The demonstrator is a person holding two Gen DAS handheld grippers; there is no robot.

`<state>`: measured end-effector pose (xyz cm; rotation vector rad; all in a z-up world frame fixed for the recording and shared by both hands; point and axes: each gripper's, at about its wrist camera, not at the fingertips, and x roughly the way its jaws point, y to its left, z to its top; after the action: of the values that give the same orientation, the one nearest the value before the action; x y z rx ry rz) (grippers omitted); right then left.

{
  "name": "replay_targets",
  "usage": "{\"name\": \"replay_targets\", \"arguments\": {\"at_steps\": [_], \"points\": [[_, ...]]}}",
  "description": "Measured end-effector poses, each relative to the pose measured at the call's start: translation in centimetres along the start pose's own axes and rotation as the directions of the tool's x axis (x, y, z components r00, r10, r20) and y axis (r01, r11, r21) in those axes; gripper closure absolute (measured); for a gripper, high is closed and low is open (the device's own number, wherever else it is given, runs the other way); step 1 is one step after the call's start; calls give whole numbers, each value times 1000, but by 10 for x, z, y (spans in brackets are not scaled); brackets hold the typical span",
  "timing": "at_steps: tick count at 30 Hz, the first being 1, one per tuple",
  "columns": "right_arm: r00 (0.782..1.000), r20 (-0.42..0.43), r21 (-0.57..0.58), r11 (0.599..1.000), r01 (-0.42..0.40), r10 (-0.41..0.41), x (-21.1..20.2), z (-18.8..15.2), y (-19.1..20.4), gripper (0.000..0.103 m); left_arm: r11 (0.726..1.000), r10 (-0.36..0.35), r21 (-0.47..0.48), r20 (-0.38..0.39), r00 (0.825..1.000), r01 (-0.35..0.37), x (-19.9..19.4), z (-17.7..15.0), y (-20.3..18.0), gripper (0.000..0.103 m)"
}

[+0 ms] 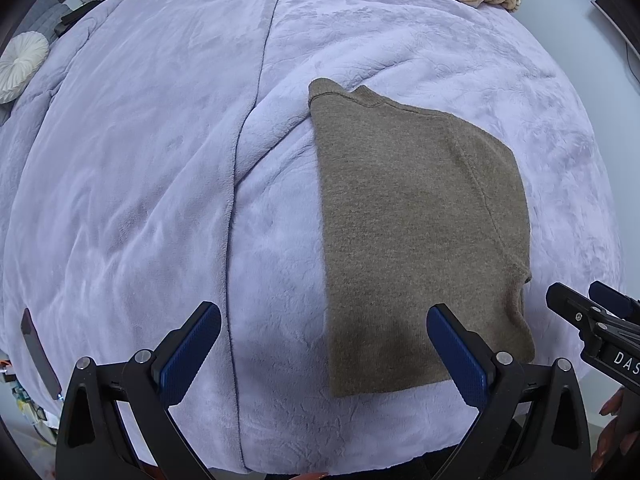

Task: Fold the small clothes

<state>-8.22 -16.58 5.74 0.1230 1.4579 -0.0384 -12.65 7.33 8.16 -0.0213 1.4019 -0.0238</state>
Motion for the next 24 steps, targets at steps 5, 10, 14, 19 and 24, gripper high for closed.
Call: {"name": "replay_targets", "arguments": {"at_steps": [5, 10, 14, 19, 24], "points": [[1000, -2, -3, 1000, 0, 0, 0, 0, 1, 13, 1000, -1, -7, -2, 1000, 1, 0, -1, 2, 0], [1000, -2, -6, 1000, 0, 0, 0, 1, 3, 13, 1000, 0, -11, -3, 1000, 0, 0, -2, 2, 0], [1000, -3, -8, 1000, 1, -1, 1, 1, 4, 13, 1000, 0, -10, -4, 1000, 0, 0, -1, 2, 0], [1000, -8, -13, 1000, 2, -2, 2, 3, 6, 13, 1000, -2, -19, -11, 1000, 2, 1, -2, 4, 0], [1000, -12, -22, 1000, 1, -1, 4, 5, 8, 13, 1000, 1, -25, -13, 1000, -1, 2, -2, 5, 0]]}}
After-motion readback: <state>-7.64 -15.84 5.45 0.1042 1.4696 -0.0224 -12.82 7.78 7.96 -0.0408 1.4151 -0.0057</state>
